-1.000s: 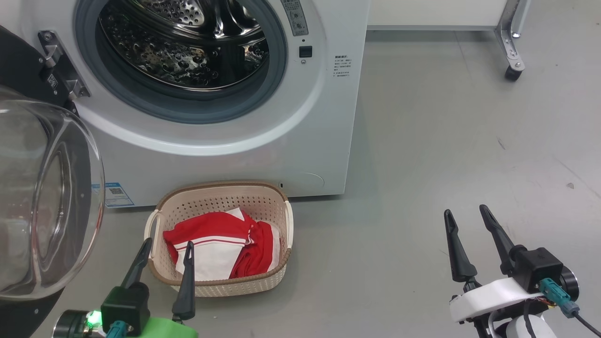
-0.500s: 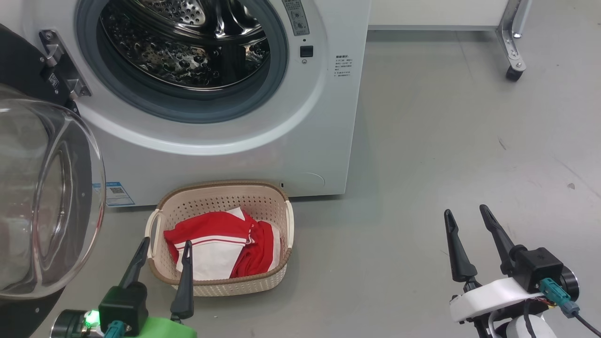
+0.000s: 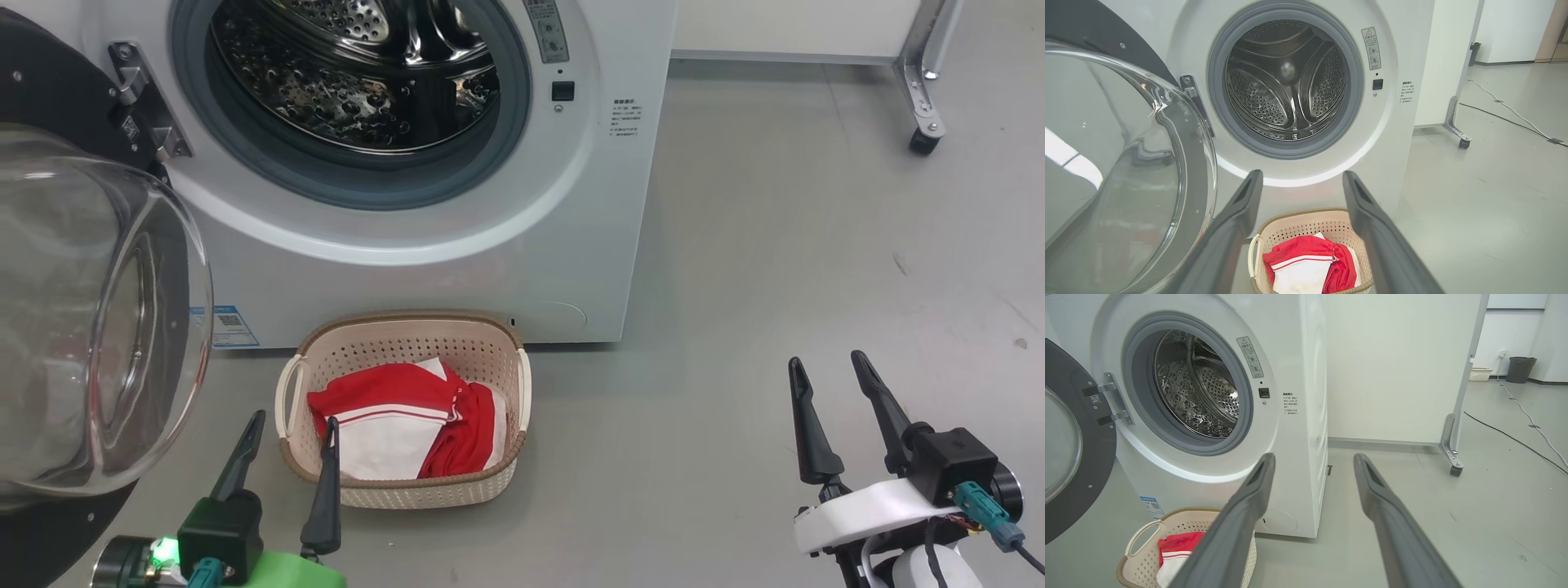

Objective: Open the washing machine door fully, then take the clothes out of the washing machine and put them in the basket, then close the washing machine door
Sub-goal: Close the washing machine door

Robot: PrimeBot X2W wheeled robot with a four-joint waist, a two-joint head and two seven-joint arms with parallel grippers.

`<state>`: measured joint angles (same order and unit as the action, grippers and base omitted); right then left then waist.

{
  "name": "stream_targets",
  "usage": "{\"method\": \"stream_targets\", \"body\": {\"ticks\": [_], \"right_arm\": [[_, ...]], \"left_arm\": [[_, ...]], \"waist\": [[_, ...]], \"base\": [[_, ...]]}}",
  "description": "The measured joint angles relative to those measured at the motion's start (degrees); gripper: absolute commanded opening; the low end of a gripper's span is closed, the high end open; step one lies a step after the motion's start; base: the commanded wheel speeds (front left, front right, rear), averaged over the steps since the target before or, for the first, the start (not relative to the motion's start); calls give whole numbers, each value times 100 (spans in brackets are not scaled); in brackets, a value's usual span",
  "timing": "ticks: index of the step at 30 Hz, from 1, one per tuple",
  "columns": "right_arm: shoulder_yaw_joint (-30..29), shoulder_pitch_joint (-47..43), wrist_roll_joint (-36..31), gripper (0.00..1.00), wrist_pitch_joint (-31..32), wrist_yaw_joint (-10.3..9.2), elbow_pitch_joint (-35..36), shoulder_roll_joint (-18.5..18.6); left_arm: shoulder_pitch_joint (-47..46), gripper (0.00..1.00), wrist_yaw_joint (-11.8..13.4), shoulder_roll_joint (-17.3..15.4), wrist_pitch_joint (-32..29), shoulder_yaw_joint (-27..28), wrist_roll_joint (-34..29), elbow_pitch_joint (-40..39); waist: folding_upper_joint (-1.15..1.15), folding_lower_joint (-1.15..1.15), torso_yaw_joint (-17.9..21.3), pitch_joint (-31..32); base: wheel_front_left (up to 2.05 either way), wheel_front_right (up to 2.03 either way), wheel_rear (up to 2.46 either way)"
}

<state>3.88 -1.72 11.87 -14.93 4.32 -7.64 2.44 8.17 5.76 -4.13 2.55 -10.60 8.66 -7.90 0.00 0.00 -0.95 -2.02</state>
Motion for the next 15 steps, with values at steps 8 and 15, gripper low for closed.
{"method": "stream_targets", "body": {"ticks": [8,15], "right_arm": [[-44,0,-60,100,0,2,71,26],[46,-1,-92,100,0,16,71,26]], "left_arm": [[-3,100,37,1,15,168,-12,-1],[1,100,49,1,64,474,-69,-2]], "waist": [[0,0,-432,35],[0,0,-923,100]], "base": [[0,0,0],[0,0,0]]}}
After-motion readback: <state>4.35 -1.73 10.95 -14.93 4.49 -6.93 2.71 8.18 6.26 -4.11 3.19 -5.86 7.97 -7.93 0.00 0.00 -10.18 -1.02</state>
